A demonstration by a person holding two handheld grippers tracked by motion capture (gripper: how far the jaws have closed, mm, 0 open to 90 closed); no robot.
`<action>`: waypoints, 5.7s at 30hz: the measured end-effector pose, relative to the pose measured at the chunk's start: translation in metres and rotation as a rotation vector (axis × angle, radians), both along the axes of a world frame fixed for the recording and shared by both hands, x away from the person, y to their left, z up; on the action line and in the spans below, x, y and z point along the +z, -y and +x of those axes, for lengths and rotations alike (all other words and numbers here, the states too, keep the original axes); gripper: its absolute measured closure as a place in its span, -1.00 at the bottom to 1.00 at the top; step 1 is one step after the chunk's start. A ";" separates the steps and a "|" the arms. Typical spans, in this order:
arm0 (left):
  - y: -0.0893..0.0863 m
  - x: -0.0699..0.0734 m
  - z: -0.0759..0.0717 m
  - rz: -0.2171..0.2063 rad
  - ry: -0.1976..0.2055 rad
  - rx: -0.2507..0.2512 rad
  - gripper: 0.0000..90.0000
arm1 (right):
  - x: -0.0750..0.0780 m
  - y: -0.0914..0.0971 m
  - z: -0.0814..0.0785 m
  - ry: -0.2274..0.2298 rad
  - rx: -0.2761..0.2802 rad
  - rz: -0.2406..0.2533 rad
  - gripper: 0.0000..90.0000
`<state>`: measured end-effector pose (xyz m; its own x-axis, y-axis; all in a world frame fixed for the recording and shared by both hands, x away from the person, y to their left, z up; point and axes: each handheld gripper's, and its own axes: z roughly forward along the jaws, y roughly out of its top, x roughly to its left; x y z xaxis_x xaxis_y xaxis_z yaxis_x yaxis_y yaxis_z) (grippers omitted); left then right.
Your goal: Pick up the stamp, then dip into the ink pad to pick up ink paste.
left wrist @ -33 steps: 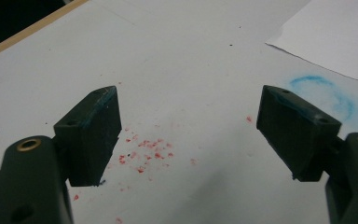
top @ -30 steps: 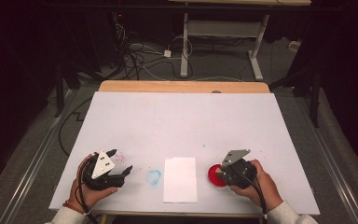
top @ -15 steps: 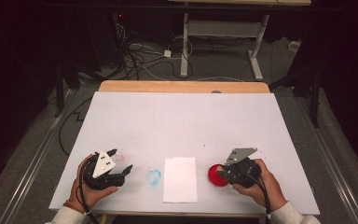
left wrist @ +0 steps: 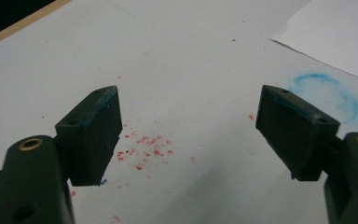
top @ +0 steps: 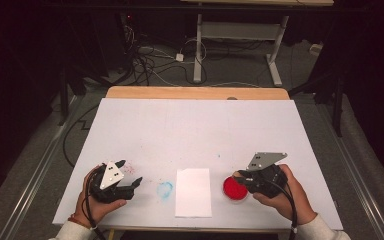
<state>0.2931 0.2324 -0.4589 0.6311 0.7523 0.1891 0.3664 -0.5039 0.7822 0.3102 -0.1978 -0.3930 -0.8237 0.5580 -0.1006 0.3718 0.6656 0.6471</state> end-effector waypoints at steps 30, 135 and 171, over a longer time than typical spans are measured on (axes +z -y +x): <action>0.004 -0.005 0.003 0.032 -0.036 -0.041 -0.53 | -0.047 -0.004 0.018 -0.115 0.018 -0.127 0.68; 0.007 -0.009 0.008 0.050 -0.046 -0.061 -0.55 | -0.016 0.011 0.013 -0.001 -0.005 0.017 0.68; 0.014 -0.009 0.004 0.076 -0.041 -0.096 -0.55 | 0.008 -0.010 0.015 0.074 0.069 0.078 0.68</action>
